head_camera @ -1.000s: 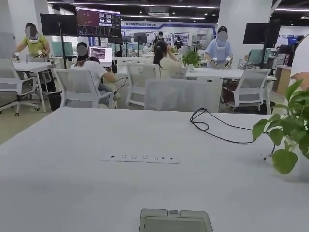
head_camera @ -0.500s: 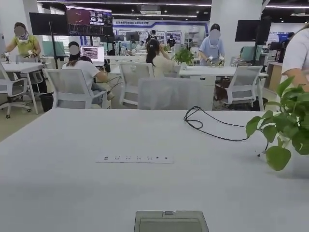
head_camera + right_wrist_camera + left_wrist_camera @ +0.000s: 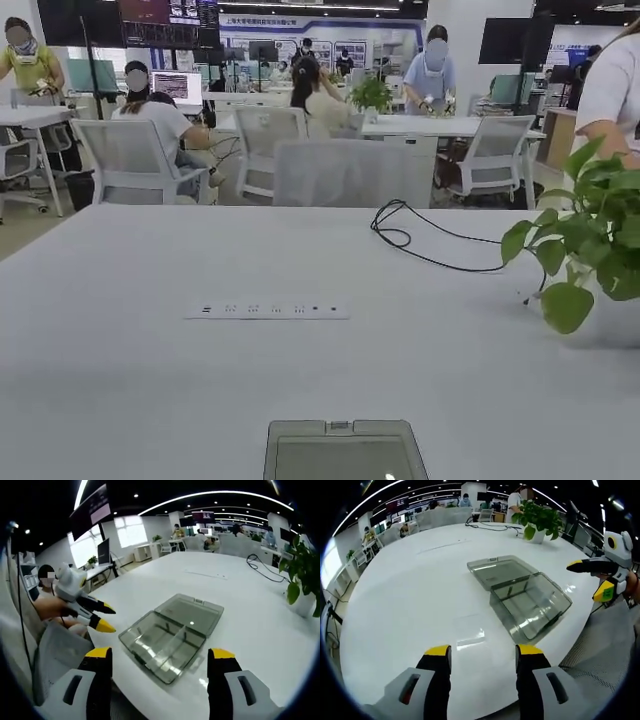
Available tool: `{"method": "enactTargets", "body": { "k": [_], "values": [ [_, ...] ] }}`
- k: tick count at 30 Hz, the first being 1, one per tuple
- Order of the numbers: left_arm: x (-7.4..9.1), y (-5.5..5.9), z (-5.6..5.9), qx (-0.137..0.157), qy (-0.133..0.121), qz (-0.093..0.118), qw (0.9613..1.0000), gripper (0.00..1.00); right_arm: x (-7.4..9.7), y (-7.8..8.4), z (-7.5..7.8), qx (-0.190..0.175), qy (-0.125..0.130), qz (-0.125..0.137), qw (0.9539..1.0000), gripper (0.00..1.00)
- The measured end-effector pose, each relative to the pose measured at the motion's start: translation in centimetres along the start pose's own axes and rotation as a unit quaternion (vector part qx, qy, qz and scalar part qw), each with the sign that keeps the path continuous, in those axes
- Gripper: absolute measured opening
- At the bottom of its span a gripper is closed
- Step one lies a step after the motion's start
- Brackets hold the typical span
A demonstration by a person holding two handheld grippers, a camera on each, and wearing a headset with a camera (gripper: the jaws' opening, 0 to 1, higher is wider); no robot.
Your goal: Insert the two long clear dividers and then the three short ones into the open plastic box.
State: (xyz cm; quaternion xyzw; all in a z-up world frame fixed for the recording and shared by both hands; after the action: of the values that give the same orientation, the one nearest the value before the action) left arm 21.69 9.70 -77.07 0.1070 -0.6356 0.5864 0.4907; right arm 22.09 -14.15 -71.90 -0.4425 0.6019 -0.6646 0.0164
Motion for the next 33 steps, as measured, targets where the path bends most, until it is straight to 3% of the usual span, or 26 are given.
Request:
{"method": "enactTargets", "body": {
  "k": [8, 17, 26, 29, 33],
  "values": [
    [-1.3, 1.2, -1.1, 0.024, -0.013, -0.026, 0.9993, 0.44, -0.3, 0.0, 0.2, -0.006, -0.002, -0.002, 1.0000, 0.78],
    [-2.4, 2.1, -1.4, 0.025, -0.019, -0.060, 0.9977, 0.39, -0.7, 0.2, 0.3, -0.010, -0.001, -0.005, 0.9999, 0.78],
    [-2.5, 2.0, -1.4, 0.019, -0.029, -0.068, 0.9971, 0.36, -0.8, 0.5, 0.4, -0.009, 0.003, -0.012, 0.9999, 0.77],
    [-2.5, 1.9, -1.2, -0.005, -0.036, -0.082, 0.9960, 0.36, -0.9, 0.5, 0.4, -0.012, 0.004, -0.011, 0.9999, 0.77],
    [-2.6, 1.9, -1.2, 0.002, -0.032, -0.082, 0.9961, 0.33, -0.9, 0.5, 0.5, -0.012, 0.005, -0.013, 0.9998, 0.77]
  ]
}}
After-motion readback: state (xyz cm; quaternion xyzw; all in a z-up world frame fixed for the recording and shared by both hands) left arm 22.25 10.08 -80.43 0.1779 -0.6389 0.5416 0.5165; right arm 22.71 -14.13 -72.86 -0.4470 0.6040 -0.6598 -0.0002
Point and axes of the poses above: the centre of the closed fingertips' face, and the gripper's own axes: x roughly backward along the fingers, z roughly to its right, y roughly out of its underside, the point moved 5 cm from there along x, roughly backward along the fingers, and after that the axes turned 8 degrees about y, right-handed, at the moved point
